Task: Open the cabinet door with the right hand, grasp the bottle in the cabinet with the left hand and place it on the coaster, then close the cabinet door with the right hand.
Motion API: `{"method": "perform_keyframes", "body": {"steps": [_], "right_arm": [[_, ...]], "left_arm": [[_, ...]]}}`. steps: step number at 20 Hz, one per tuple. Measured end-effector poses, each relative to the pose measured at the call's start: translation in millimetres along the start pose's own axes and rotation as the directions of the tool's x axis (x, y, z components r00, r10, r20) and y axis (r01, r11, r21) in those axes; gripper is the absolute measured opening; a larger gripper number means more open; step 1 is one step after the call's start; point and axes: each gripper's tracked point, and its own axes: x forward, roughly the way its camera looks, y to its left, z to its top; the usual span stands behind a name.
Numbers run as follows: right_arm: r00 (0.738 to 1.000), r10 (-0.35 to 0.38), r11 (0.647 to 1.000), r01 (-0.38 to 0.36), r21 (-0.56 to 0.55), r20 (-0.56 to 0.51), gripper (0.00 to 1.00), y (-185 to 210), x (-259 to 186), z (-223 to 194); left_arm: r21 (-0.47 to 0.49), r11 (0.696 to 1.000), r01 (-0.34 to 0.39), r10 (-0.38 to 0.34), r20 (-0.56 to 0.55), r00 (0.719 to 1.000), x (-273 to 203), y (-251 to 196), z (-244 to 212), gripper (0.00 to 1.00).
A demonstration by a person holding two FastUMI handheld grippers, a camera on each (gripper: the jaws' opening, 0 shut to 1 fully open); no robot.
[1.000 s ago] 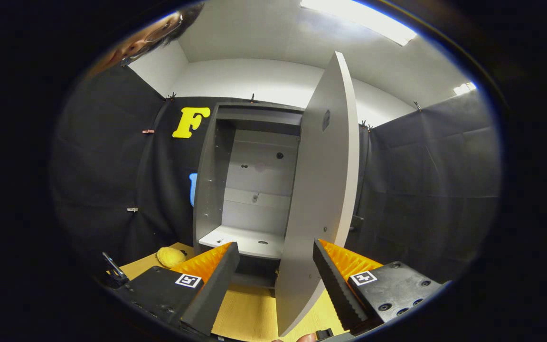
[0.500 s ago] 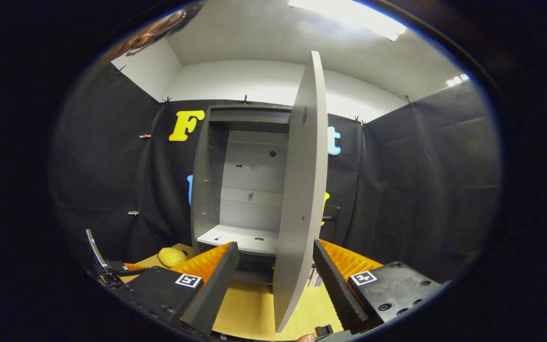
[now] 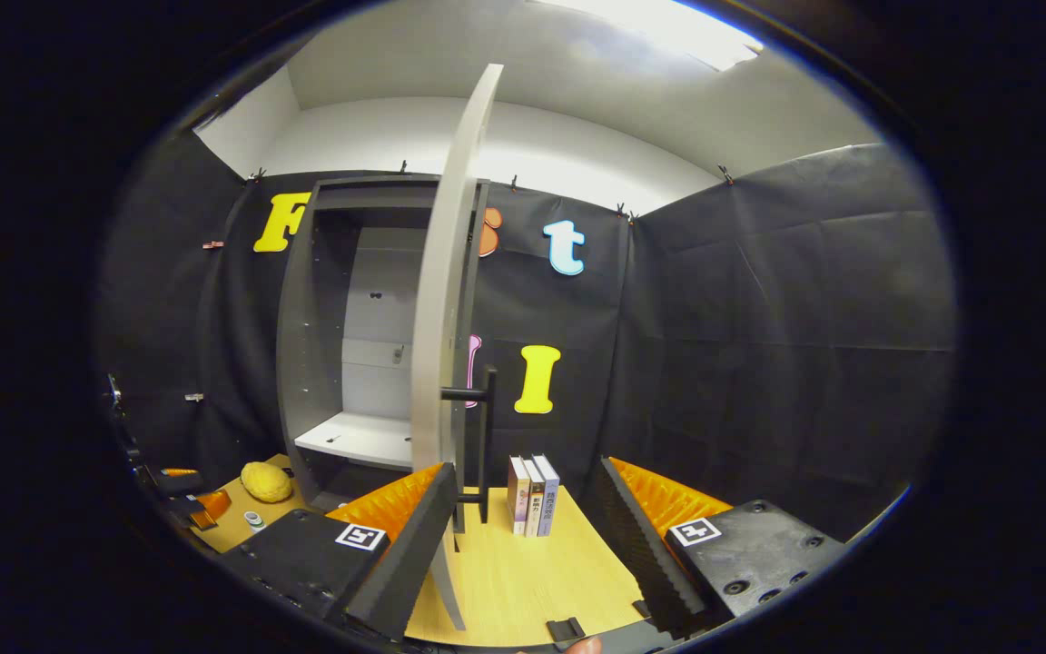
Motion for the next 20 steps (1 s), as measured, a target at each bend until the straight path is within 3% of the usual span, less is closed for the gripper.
{"method": "perform_keyframes", "body": {"steps": [4,11,12,13,20], "right_arm": [[0.999,-0.028,1.000,0.028,0.009,-0.019,0.97,-13.5,17.7,-5.9],[1.000,0.022,1.000,-0.022,0.011,0.000,0.95,11.5,27.5,1.0],[1.000,0.020,1.000,-0.020,0.016,0.000,0.89,12.5,27.3,2.3],[1.000,0.026,0.999,-0.026,0.024,-0.008,0.95,14.8,25.8,0.9],[0.985,0.171,0.984,-0.170,0.053,-0.016,0.94,98.6,17.9,1.5]], "left_arm": [[-0.030,0.999,-0.024,0.025,0.009,1.000,-0.7,10.2,31.9,0.96],[-0.047,0.997,-0.060,0.061,0.010,0.998,4.7,30.8,41.5,0.96],[-0.044,0.997,-0.060,0.061,0.007,0.998,5.0,33.2,40.6,0.96],[-0.041,0.998,-0.057,0.058,0.007,0.998,4.2,33.9,39.2,0.96],[-0.030,0.997,-0.065,0.065,0.018,0.998,5.9,45.5,43.2,0.96]]}}
